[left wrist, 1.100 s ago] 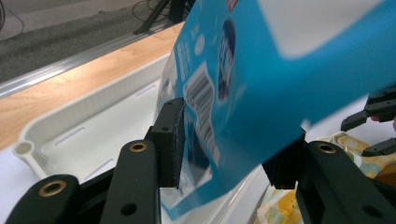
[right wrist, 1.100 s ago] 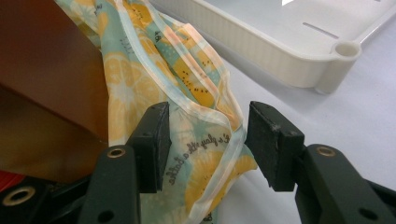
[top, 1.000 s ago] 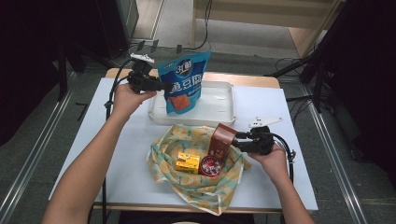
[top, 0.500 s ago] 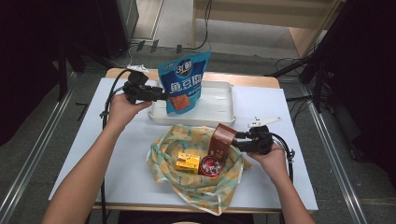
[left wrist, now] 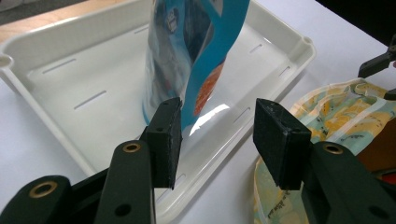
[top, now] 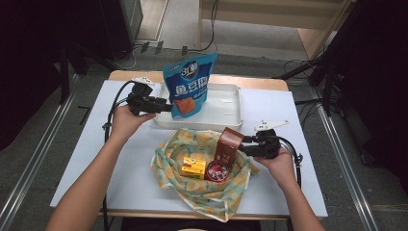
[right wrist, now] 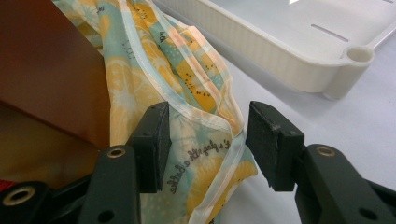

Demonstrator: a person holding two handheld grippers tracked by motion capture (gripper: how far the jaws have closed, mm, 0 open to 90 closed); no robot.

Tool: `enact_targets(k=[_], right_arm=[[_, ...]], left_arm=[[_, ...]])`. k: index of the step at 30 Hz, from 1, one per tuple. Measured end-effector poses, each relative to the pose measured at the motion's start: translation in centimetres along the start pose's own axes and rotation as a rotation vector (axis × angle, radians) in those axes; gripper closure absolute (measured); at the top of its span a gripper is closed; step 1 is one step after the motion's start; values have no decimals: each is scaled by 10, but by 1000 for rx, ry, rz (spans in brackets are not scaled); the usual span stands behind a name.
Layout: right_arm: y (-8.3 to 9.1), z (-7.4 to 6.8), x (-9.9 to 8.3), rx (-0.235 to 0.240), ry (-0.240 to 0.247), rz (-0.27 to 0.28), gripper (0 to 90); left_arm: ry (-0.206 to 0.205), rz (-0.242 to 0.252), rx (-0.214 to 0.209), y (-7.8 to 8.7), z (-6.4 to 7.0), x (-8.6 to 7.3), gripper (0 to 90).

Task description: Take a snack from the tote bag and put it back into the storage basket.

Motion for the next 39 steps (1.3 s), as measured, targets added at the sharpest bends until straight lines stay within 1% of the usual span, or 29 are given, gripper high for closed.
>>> enact_targets(k=[1,4,7,9,11,12,17,18,21,22,24,26,28,30,33,36,38,39], right_arm=[[0,0,0,0,-1,2,512],[0,0,1,4,-5,7,512],[1,0,1,4,-7,8,512],[1,0,1,4,-5,9,512],[1,1,1,4,-4,8,512],[1,1,1,4,-5,8,512],[1,1,1,4,-5,7,512],[1,1,1,4,-5,6,512],[1,1,1,6,-6,7,512],[1,1,1,5,-4,7,513],[0,1,1,2,-6,6,513],[0,1,1,2,-6,7,513],[0,1,1,2,-4,8,513],[0,1,1,2,-4,8,513],[1,2,1,1,-2,8,515],[1,2,1,2,0,10,515],[1,2,1,2,-1,11,515],[1,2,1,2,-1,10,515]], left_arm=[[4,-6,-3,-1,0,-1,525],[2,-15,6,-5,-1,-2,530],[19,-21,19,-10,-4,-4,554],[27,-26,20,-13,-6,-5,587],[23,-29,32,-16,-7,-6,633],[26,-24,26,-17,-7,-6,662],[33,-29,33,-22,-8,-6,739],[46,-33,33,-23,-9,-6,754],[113,-44,10,-26,-12,-8,810],[121,-45,10,-26,-13,-8,834],[130,-36,8,-27,-13,-8,850],[131,-29,14,-28,-14,-7,872],[133,-25,29,-28,-14,-6,900],[145,-20,27,-30,-15,-5,900],[141,-17,29,-32,-15,-3,900],[152,-8,29,-35,-16,-1,900],[168,7,27,-37,-18,0,900],[182,13,18,-38,-19,1,900]])
Point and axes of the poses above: each handheld gripper's, and its own axes: y roughly backward along the jaws, x roughly out of its top, z roughly to its right, the point moved 7 cm from there along -y, roughly forward along the jaws, and after that the axes turned 4 degrees about z, right-handed, at the moved point
